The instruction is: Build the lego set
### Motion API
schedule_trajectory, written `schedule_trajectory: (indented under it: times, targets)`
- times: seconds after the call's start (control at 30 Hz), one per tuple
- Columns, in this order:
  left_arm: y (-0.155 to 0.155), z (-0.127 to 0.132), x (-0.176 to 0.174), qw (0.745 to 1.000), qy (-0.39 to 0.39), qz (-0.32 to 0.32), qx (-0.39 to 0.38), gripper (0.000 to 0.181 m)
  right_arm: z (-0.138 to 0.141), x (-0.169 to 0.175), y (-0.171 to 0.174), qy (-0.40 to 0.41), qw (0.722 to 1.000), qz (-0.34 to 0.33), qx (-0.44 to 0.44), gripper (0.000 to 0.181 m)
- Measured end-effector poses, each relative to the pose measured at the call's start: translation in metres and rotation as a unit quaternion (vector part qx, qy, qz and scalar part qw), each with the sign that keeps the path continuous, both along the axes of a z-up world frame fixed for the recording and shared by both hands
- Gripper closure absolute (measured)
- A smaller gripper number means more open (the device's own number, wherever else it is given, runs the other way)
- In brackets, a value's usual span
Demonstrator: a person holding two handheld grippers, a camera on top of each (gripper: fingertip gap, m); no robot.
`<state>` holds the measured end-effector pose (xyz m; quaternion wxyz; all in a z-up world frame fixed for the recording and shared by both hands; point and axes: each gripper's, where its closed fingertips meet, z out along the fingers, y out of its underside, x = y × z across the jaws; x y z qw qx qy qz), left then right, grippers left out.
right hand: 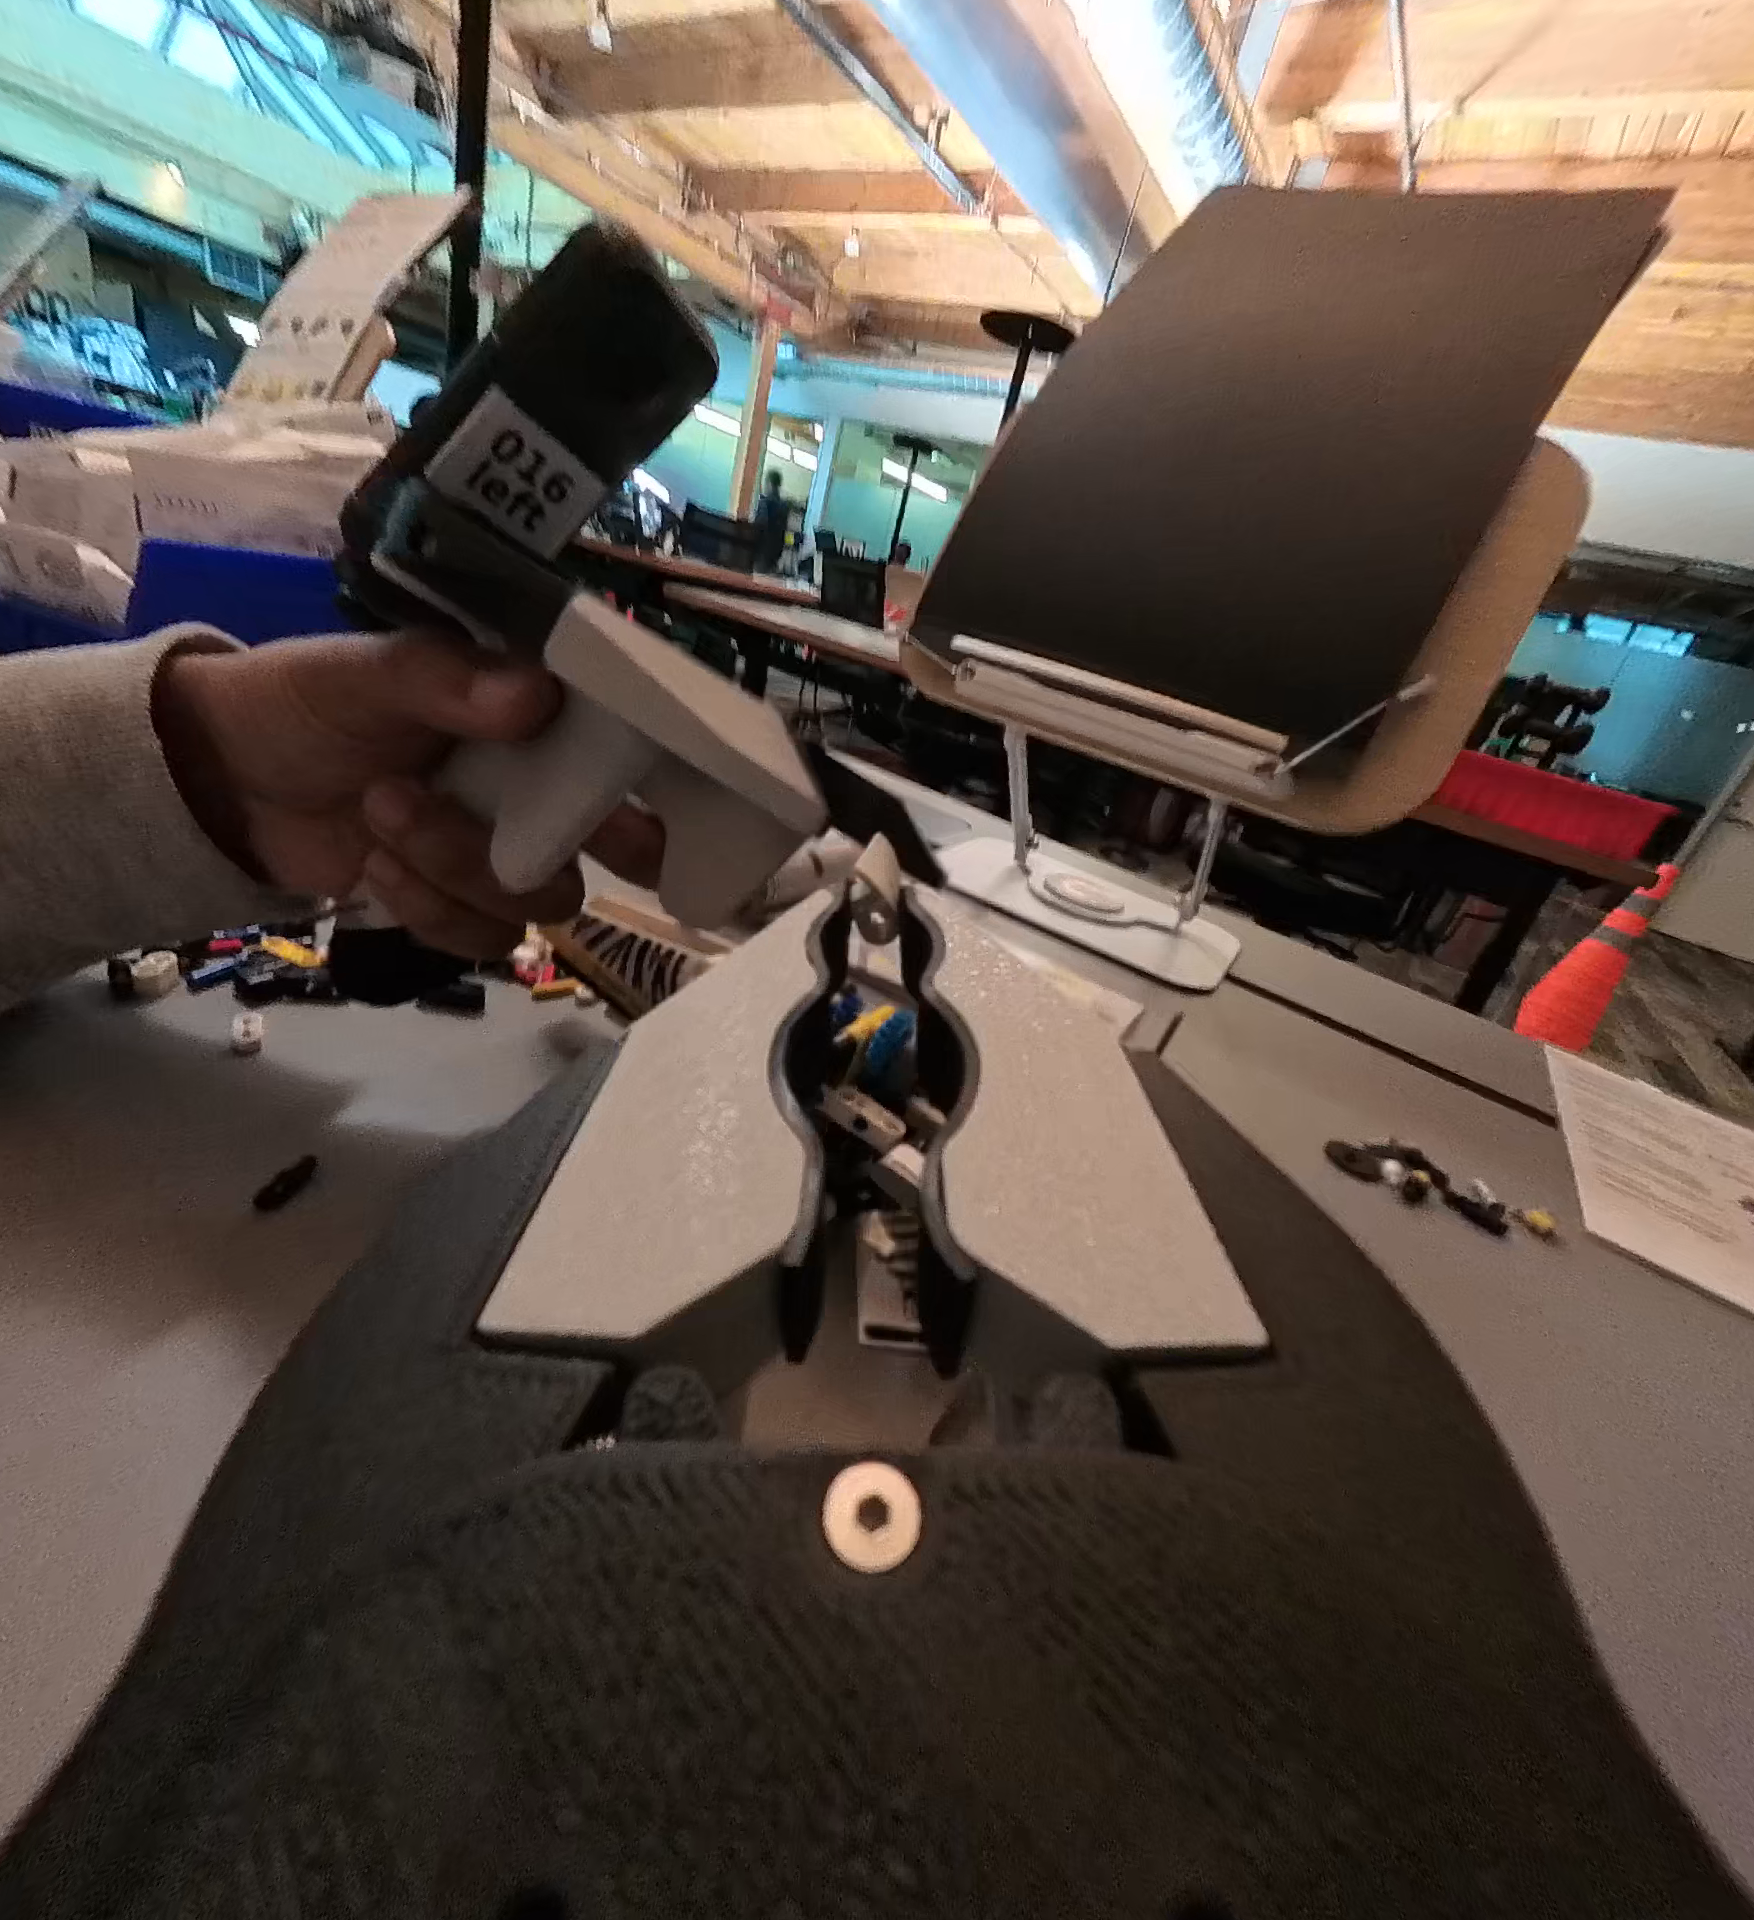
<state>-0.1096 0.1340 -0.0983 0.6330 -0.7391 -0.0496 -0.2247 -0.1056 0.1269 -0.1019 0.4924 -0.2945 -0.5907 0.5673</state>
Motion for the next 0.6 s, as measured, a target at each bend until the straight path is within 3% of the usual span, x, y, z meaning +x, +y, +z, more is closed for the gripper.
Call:
schedule_trajectory:
  times: [0.13, 0.23, 0.43, 0.5, 0.6]
  targets:
    - [-0.010, 0.014, -0.018, 0.999, -0.010, 0.030, 0.025, 0.130, -0.026, 0.000, -0.011, -0.100, 0.994, 0.008, 0.044, 0.175]
    - [-0.019, 0.024, -0.030, 0.998, 0.005, 0.053, 0.044, 0.130, -0.055, 0.008, -0.017, -0.215, 0.971, 0.002, 0.104, 0.175]
    - [-0.025, 0.027, -0.042, 0.996, -0.002, 0.072, 0.052, 0.131, -0.118, 0.027, 0.020, -0.353, 0.857, -0.167, 0.335, 0.174]
    - [-0.025, 0.027, -0.042, 0.996, -0.004, 0.072, 0.052, 0.132, -0.122, 0.027, 0.010, -0.357, 0.852, -0.177, 0.340, 0.175]
    - [-0.025, 0.027, -0.042, 0.996, 0.000, 0.074, 0.050, 0.132, -0.120, 0.033, -0.018, -0.369, 0.877, -0.115, 0.287, 0.172]
